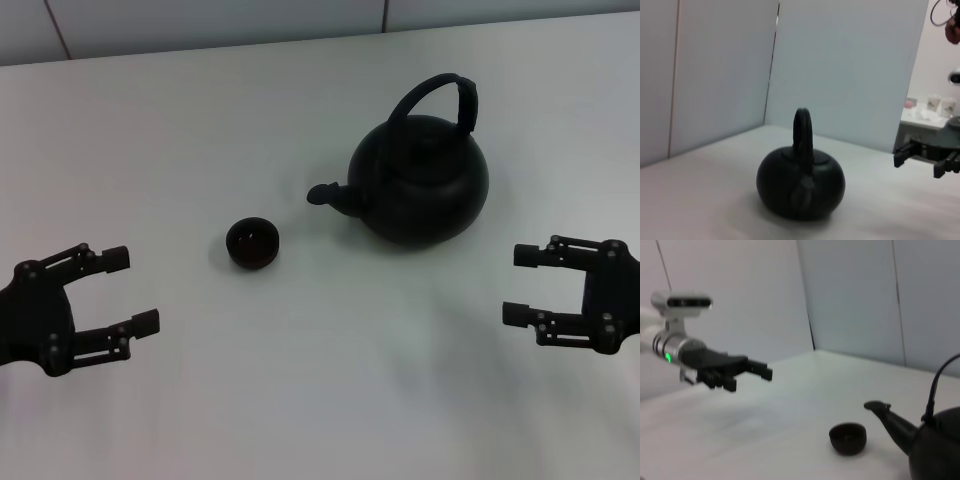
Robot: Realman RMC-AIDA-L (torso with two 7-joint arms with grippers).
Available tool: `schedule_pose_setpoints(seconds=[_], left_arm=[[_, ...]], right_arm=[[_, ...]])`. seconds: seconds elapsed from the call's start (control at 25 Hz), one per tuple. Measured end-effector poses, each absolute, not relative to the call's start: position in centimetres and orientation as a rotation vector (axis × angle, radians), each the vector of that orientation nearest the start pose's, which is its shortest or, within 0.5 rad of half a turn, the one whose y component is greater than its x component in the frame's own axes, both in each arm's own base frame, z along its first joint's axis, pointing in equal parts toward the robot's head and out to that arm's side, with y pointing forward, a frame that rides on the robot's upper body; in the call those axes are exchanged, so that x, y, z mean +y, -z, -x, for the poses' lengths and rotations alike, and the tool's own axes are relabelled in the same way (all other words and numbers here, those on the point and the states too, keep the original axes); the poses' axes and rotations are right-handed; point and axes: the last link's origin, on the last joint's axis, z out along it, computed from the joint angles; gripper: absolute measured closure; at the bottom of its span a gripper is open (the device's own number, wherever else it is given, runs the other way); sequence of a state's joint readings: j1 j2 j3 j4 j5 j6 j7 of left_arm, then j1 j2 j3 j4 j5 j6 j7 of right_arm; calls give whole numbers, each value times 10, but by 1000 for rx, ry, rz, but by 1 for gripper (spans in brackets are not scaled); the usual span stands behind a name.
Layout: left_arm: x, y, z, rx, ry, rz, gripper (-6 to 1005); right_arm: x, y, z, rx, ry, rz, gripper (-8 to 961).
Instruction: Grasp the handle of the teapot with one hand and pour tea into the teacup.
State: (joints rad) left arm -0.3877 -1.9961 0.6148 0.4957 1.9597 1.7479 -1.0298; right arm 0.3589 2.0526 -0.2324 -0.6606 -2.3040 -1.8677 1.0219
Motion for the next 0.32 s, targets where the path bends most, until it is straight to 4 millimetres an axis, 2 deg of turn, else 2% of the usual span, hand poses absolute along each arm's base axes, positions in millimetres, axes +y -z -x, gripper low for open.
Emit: schedule_pose_setpoints(seconds=[0.12, 0.32], left_arm=[[275, -25, 311, -467, 771, 2751, 131], [281, -23, 309, -478, 721, 2786, 131]], right_arm=[[248, -41, -333, 473, -669, 2660, 219], [255, -40, -330, 443, -636, 2685, 220]])
